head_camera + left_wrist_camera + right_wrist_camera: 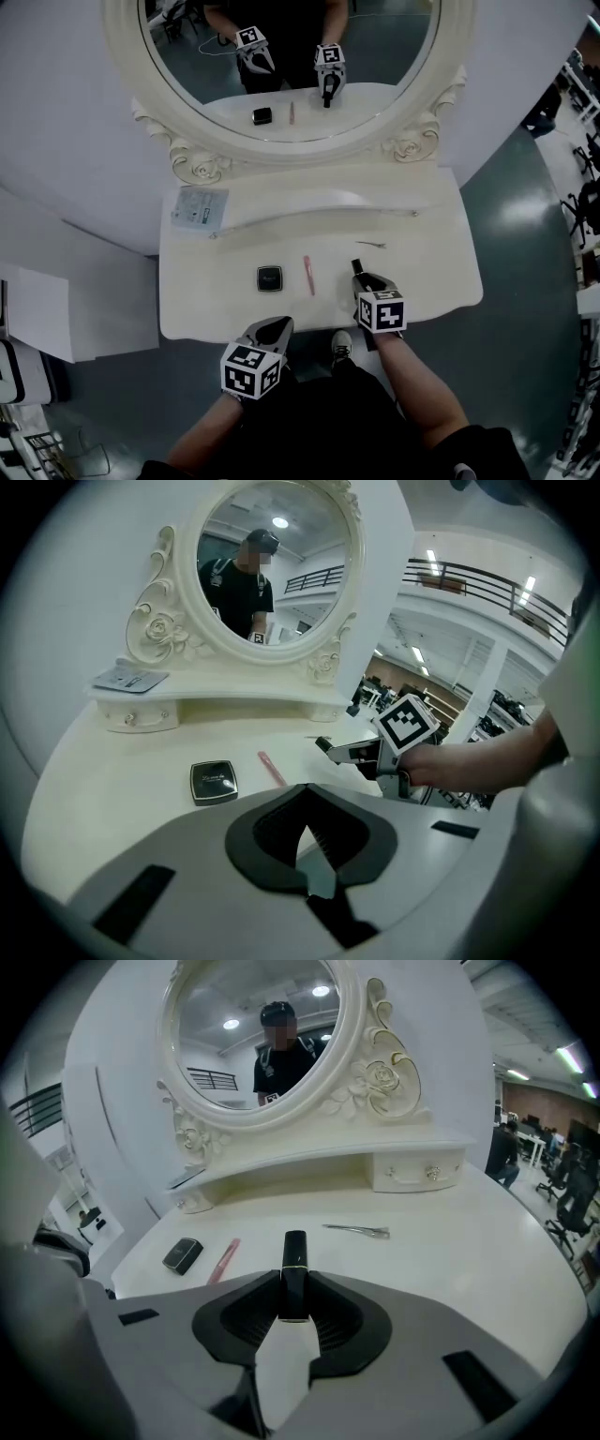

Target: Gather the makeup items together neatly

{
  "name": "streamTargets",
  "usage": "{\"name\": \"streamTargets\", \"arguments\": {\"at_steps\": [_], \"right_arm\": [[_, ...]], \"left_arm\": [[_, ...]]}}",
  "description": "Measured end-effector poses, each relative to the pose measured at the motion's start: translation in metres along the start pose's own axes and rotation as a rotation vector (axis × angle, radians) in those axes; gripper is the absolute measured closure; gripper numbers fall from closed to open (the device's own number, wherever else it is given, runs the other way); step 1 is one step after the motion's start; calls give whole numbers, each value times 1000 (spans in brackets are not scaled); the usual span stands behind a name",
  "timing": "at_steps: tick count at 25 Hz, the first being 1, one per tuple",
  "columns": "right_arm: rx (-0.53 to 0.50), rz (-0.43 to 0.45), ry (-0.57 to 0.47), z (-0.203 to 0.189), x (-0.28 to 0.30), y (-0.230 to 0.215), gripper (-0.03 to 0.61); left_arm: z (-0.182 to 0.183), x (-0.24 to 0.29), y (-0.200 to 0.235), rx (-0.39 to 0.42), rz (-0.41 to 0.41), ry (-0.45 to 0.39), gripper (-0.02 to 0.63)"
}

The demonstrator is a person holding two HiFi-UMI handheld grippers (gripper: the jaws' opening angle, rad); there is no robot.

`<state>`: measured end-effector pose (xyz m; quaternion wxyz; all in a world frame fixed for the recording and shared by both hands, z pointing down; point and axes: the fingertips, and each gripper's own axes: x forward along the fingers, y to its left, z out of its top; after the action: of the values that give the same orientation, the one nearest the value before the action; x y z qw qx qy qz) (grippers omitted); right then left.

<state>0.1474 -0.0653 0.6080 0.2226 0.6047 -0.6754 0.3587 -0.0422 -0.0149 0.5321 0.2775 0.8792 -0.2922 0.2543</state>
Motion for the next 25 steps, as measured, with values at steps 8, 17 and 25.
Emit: {"name": "streamTargets", "arguments": {"at_steps": [8,17,25], "right_arm": [[52,-110,28,-5,27,30,465],[64,-198,64,-11,38,25,465],[30,-202,75,-9,41,27,465]], "left_arm": [[-3,-15,39,21,-76,29,606],[-12,-22,62,15,-120,50,606],[-15,-24,69,7,-131,52,606]]}}
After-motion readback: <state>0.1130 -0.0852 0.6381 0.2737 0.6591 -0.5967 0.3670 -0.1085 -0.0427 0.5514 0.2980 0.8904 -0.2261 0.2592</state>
